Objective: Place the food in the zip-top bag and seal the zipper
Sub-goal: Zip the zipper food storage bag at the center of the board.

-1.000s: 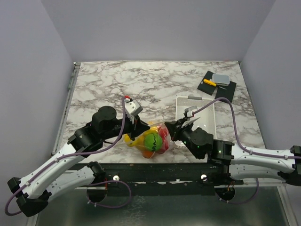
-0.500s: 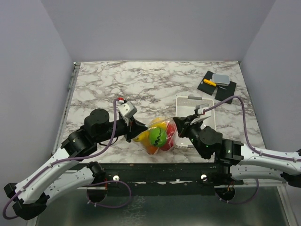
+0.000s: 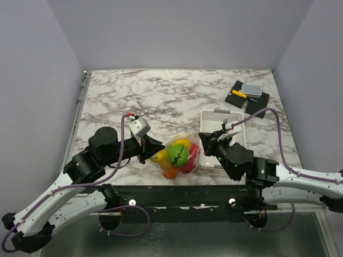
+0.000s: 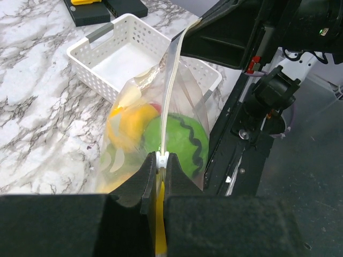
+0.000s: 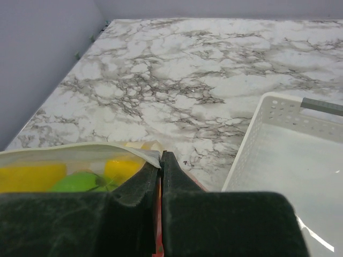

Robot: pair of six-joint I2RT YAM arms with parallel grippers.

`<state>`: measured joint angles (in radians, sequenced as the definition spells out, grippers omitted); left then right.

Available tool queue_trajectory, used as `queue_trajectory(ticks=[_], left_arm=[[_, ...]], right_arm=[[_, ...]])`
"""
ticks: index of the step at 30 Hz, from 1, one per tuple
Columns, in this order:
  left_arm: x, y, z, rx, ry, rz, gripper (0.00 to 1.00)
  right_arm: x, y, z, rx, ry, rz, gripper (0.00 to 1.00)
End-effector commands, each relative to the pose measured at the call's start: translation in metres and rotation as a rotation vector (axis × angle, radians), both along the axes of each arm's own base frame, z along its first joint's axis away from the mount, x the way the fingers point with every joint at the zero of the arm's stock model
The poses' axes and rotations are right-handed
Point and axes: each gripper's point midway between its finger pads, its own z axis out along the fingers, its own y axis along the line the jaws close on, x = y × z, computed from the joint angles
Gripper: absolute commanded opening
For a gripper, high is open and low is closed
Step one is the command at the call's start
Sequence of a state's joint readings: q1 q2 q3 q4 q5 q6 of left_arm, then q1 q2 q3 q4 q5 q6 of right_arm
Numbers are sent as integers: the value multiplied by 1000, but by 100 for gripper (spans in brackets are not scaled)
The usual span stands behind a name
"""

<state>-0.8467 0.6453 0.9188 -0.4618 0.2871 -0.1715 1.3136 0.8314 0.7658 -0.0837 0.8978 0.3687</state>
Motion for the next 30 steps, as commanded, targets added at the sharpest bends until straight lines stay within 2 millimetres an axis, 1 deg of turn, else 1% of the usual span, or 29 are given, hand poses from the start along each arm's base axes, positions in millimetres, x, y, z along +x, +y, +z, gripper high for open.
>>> queue_trajectory(ticks=[1,4,6,9,12,15,17,19,22,24,26,30], left_arm=[[-10,0,18,-32,-8,-42,0],[-9,-3,12,-7,13,-47,0],[-7,-5,7,13,26,-47,0],[-4,-7,-1,41,44,-47,0],[-2,-10,-6,60,58,-55,0],[-4,-14,-11,81,77,-80,0],[-4,-16,-15,97,92,-86,0],[-4,-17,-18,108,104,-93,0],[-8,-20,-21,116,123,-124,0],[-12,-21,-21,115,127,-145,0],[-16,-22,-20,114,130,-169,0],[-26,-22,-17,105,132,-223,0]], right_arm=[[1,-11,12,-92,-30,17,13],[-5,-9,25,-140,-38,83,37],[-11,-8,42,-142,-49,136,51],[-23,0,60,-173,-78,248,65],[-35,17,66,-230,-85,379,76],[-49,36,68,-292,-84,513,83],[-58,48,65,-335,-83,599,85],[-62,57,58,-389,-86,654,88],[-62,62,46,-472,-80,691,92],[-68,67,36,-512,-77,751,94],[-74,72,27,-536,-65,804,95],[-79,76,17,-564,-65,851,95]])
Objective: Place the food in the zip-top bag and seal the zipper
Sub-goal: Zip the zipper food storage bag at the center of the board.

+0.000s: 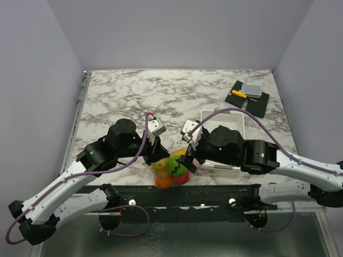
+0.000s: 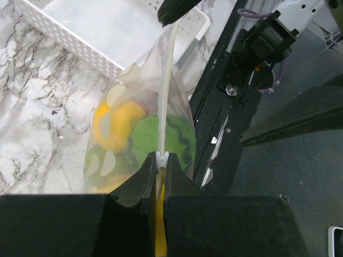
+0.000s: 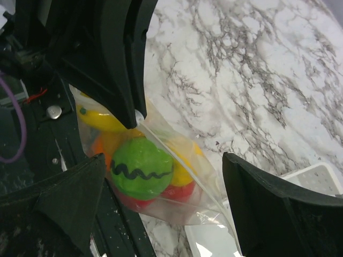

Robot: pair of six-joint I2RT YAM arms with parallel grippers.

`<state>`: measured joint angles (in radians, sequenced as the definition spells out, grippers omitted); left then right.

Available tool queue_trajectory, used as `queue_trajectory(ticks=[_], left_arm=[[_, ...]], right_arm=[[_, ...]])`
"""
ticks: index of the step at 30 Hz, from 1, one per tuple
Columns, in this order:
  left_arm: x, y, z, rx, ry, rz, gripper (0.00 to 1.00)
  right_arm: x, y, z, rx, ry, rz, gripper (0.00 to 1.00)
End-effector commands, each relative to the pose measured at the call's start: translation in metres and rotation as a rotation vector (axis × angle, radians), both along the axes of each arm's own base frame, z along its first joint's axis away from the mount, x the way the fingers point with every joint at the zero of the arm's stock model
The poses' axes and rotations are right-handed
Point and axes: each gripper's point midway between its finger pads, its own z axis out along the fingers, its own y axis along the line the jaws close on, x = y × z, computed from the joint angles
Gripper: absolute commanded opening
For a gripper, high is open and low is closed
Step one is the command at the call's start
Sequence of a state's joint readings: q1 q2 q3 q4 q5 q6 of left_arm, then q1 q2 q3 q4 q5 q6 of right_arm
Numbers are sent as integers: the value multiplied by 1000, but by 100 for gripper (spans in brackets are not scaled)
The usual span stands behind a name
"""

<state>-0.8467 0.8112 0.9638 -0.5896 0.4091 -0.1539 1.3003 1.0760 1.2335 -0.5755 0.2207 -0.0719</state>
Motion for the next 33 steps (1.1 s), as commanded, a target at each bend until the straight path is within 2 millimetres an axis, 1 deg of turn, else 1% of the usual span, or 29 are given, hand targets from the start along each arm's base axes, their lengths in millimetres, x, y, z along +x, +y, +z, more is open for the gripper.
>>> queue_trajectory(ticks=[1,5,10,14,17,22,23,24,26,27,28,32,33], left_arm=[[-19,-4,29,-77,-29,-113,0],[-26,-4,33,-94,-27,-148,0],[-33,-5,36,-108,-18,-183,0],[-36,-4,40,-118,-22,-193,0],[-37,-4,42,-125,-28,-197,0],[-40,-3,46,-135,-33,-208,0],[-40,-3,46,-137,-35,-209,0],[-40,-3,46,-138,-37,-210,0],[-41,-3,47,-140,-37,-212,0],[-41,-2,47,-140,-38,-211,0],[-41,-2,46,-141,-38,-212,0],[-42,0,48,-147,-47,-206,0],[-42,1,49,-148,-52,-203,0]], right_arm=[[-15,3,-7,-48,0,126,95],[-22,7,-17,-73,28,170,95],[-23,14,-28,-91,44,181,93],[-28,20,-38,-112,72,210,88],[-34,24,-45,-118,96,239,81],[-38,27,-53,-133,122,257,65],[-38,27,-53,-131,123,257,58],[-37,28,-53,-132,123,252,49],[-35,28,-52,-126,118,241,14],[-34,28,-52,-123,116,233,2],[-33,27,-51,-121,115,225,1],[-33,23,-49,-110,129,202,1],[-30,21,-49,-112,126,179,1]])
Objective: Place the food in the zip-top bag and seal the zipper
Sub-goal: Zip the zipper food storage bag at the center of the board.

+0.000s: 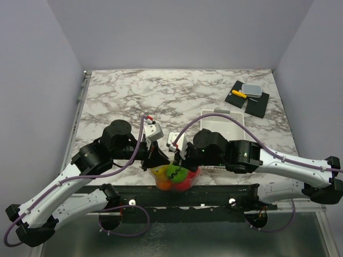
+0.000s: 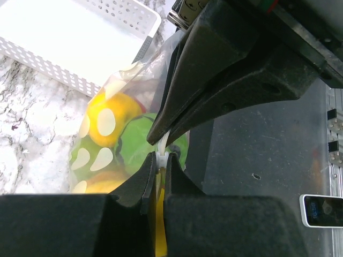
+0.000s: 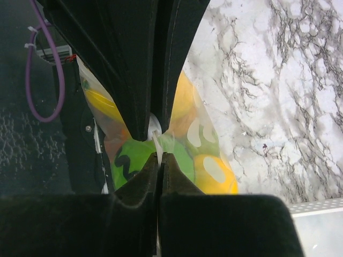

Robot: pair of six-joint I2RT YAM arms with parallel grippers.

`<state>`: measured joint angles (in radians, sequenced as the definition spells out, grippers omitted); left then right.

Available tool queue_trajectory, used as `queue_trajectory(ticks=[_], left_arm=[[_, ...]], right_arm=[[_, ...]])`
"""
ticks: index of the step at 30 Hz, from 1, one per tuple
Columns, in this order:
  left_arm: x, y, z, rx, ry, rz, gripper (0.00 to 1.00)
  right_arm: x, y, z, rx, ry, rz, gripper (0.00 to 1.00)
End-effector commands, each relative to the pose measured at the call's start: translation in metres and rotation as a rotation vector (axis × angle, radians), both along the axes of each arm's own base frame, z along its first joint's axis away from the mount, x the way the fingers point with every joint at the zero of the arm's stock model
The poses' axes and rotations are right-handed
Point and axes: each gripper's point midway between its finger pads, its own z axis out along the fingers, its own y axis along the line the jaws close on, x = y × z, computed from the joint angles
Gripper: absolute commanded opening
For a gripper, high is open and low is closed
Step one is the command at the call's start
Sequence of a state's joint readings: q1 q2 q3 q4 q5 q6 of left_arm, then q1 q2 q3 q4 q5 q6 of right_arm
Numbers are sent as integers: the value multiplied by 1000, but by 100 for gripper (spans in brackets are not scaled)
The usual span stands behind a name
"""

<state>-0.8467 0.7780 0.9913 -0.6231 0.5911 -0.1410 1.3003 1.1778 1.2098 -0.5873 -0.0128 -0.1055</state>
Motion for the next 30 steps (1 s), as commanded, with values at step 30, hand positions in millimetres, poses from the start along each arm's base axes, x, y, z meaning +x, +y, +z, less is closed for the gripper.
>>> queue_trajectory(ticks=[30], left_arm=[[-2,31,53,-107,-196,97,0]], right_arm=[[91,-82,-28,-123,-197,-743,0]])
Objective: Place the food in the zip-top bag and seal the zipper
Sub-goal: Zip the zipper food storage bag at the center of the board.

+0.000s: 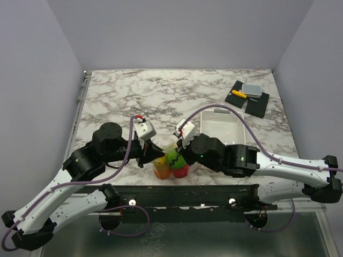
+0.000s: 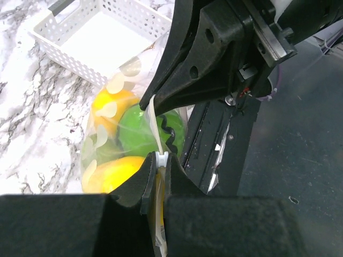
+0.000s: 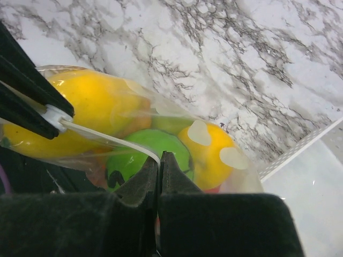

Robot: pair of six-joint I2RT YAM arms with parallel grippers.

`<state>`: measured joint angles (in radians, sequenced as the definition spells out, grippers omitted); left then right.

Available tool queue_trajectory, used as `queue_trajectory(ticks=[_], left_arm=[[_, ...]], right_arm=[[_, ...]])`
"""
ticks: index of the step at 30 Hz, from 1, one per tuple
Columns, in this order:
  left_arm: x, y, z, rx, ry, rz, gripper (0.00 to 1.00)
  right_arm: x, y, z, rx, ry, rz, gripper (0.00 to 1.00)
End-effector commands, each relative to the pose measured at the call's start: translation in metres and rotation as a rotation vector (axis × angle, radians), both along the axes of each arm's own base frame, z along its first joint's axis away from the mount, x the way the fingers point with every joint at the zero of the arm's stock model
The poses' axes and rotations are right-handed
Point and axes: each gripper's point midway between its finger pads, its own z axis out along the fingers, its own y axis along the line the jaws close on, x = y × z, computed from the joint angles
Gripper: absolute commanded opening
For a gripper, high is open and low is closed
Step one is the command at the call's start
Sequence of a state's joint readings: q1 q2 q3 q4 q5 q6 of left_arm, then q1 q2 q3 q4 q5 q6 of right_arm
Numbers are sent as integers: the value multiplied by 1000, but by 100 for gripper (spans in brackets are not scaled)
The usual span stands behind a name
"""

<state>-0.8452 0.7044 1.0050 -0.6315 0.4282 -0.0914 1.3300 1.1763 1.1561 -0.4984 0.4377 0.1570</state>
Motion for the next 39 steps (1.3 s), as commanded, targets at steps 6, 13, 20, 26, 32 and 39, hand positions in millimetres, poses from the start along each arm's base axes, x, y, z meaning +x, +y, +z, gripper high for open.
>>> queue_trajectory(ticks=[6,13,20,26,32,39], left_arm=[[-25,17,45,-98,-72,-47,0],[-28,21,48,-106,-79,-42,0],[-28,29,50,-105,-95,-12,0],[-20,33,45,-94,-97,41,10],[-2,36,37,-65,-94,138,22],[28,52,43,-67,-137,338,56]], right_arm=[[48,-76,-24,-227,-116,-352,1],[58,-84,-21,-226,-126,-441,1],[67,-90,-12,-199,-134,-504,1],[65,-79,-9,-157,-124,-464,1],[64,-68,-2,-91,-117,-424,1],[65,-58,17,-29,-135,-395,1]])
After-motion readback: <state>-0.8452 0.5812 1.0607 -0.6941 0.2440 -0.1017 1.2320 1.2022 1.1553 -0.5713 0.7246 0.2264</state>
